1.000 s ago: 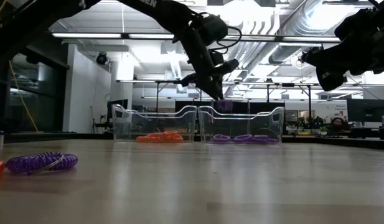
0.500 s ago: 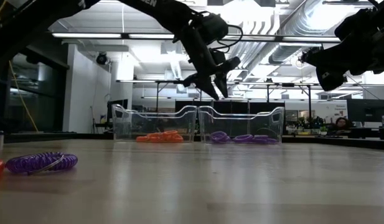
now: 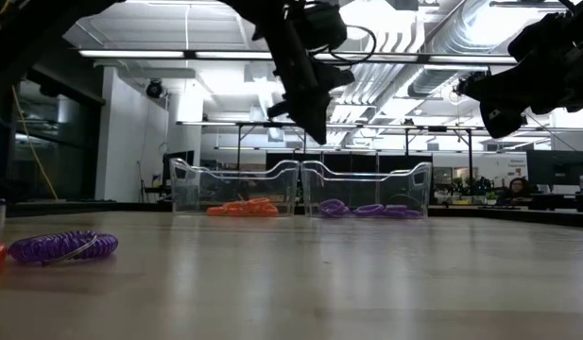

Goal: Sort spring keychains
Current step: Put the violet spring keychain into the right transparent bin

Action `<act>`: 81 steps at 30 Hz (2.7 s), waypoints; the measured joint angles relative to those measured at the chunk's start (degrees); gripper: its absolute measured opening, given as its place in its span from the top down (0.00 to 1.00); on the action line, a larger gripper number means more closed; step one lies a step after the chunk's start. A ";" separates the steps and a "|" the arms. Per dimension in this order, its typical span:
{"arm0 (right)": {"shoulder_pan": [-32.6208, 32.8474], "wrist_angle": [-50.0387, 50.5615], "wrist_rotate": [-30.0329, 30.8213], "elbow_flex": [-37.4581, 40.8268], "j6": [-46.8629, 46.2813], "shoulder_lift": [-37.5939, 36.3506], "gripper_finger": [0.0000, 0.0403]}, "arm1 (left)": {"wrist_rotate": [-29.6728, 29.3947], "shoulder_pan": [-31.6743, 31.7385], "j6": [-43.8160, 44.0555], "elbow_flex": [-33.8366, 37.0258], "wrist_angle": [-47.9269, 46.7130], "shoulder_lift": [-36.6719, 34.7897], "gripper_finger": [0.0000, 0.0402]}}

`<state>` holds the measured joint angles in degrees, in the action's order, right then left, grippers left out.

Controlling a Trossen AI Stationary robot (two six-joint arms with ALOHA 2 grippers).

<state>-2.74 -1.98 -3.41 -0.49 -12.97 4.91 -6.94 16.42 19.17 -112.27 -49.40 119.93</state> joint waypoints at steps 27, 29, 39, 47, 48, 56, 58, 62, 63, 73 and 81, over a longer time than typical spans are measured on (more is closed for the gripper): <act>-0.01 0.00 -0.01 0.00 0.00 -0.02 0.97 | -1.63 -19.57 9.75 26.42 -8.85 -18.22 1.00; 0.00 0.00 0.00 0.02 0.00 0.00 0.97 | -1.59 -21.45 12.22 29.70 -9.93 -20.03 1.00; 0.00 0.00 -0.01 0.02 0.00 -0.03 0.97 | -0.29 -29.94 26.09 38.98 -9.66 -23.58 1.00; 0.01 0.00 0.01 0.02 0.00 0.00 0.97 | 0.90 -36.98 34.35 41.12 -8.62 -23.74 1.00; 0.00 0.00 -0.01 0.01 -0.01 0.00 0.97 | 0.89 -37.86 35.57 41.43 -8.22 -23.75 1.00; -0.01 0.00 0.01 0.01 0.00 0.00 0.97 | 0.05 -44.51 45.64 45.28 -1.83 -23.73 1.00; -0.01 0.00 0.01 0.00 0.00 0.00 0.97 | 0.10 -45.77 47.93 46.71 0.73 -23.73 1.00; 0.00 0.00 -0.01 0.02 0.00 0.00 0.97 | 0.65 -46.98 50.33 48.47 4.10 -23.71 1.00; -0.01 0.00 0.00 0.00 0.00 0.00 0.97 | 0.99 -46.99 50.38 48.69 4.68 -23.71 1.00; 0.01 0.00 -0.01 0.00 0.00 0.00 0.97 | 2.36 -47.21 51.79 48.88 11.70 -21.69 0.77; 0.01 0.00 0.00 0.02 0.00 0.00 0.97 | 4.92 -47.20 51.98 46.80 13.54 -16.23 0.64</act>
<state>-2.72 -1.98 -3.41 -0.47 -12.97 4.91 -2.02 -30.78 71.16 -65.48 -35.86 103.70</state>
